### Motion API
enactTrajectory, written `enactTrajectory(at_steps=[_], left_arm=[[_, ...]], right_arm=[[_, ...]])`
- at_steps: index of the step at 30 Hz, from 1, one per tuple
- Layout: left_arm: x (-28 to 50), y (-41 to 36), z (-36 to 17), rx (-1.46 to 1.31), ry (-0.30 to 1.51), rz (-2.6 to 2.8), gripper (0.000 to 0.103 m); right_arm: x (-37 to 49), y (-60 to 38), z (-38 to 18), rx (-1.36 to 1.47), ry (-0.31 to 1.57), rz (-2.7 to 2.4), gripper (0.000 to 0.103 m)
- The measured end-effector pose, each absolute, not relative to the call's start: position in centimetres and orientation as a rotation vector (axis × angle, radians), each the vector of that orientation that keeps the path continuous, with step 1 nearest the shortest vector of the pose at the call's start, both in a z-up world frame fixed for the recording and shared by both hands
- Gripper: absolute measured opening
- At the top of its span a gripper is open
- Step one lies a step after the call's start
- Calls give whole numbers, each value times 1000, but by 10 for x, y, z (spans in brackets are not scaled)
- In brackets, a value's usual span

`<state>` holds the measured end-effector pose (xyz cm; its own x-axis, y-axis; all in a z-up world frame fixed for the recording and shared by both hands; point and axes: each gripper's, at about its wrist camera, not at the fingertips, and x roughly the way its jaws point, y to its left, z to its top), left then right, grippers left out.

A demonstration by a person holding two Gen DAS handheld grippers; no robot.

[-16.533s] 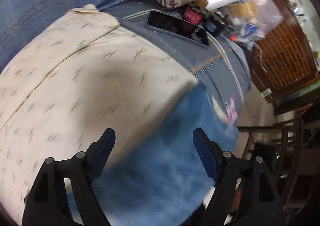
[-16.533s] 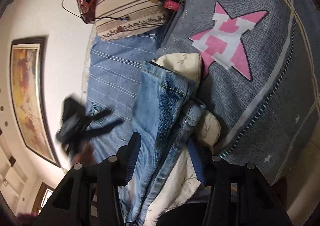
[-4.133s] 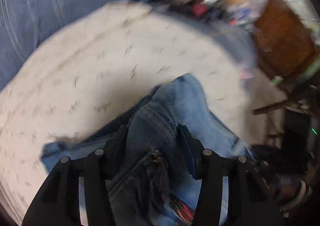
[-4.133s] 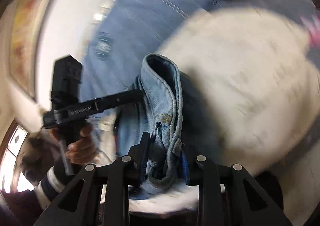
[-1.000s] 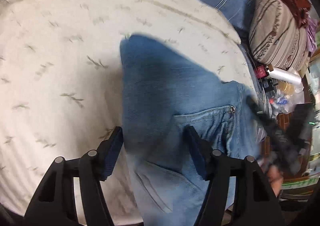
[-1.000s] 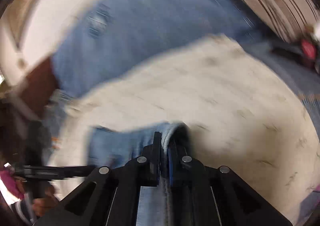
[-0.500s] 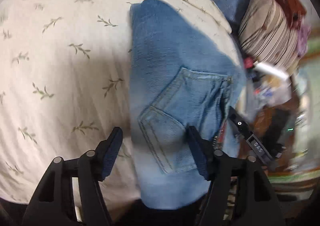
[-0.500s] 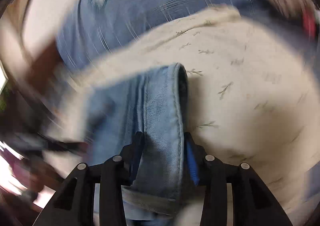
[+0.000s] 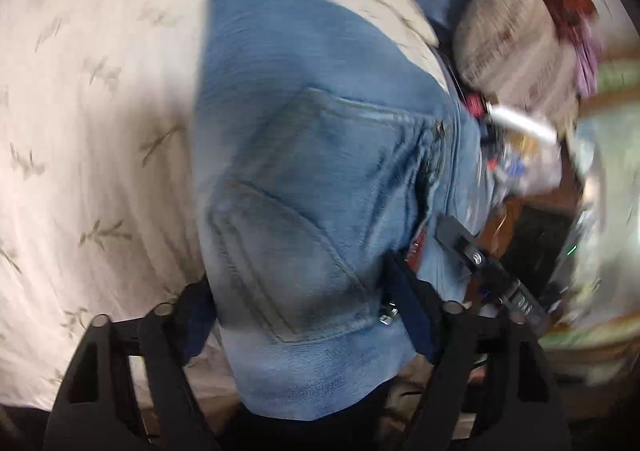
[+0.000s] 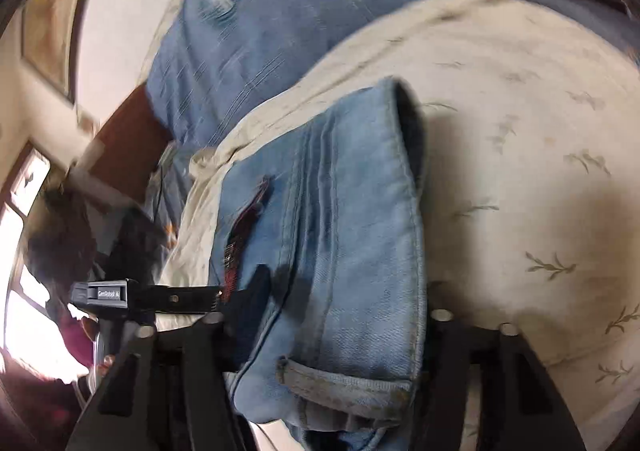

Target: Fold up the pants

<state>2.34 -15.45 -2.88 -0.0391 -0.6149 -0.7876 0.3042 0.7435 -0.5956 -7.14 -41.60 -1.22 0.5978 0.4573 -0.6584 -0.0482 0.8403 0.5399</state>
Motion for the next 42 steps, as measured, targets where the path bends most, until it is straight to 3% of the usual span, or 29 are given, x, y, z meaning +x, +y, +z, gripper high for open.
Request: enactTrajectory(at_steps=[5,15,16,18,21,24,32,42], left_arm=[[33,-139,-27,-348,1450,-789,46],[89,-77,48,-360,1145,-645,47],[95,-72,53,-339,1116,-614,51],[111,-67,55,-238,1055,-474,71],[122,-57,46,-64,1009,-204,72],[113,-42,33,23,975,-104,77],[63,-31,24,80,844,-28,81],[6,-70,21,92,933,-199,81]], right_arm=[[-66,-380,16,298,912,264,35],[19,-316,73,328,770,425,33],[31,-309,71,324,755,417,38],[58,-292,60,272,761,320,48],[76,-272,41,140,826,155,53],[63,-271,34,196,827,186,55],[-5,-277,40,181,815,75,96],[-71,-274,65,135,725,1,99]])
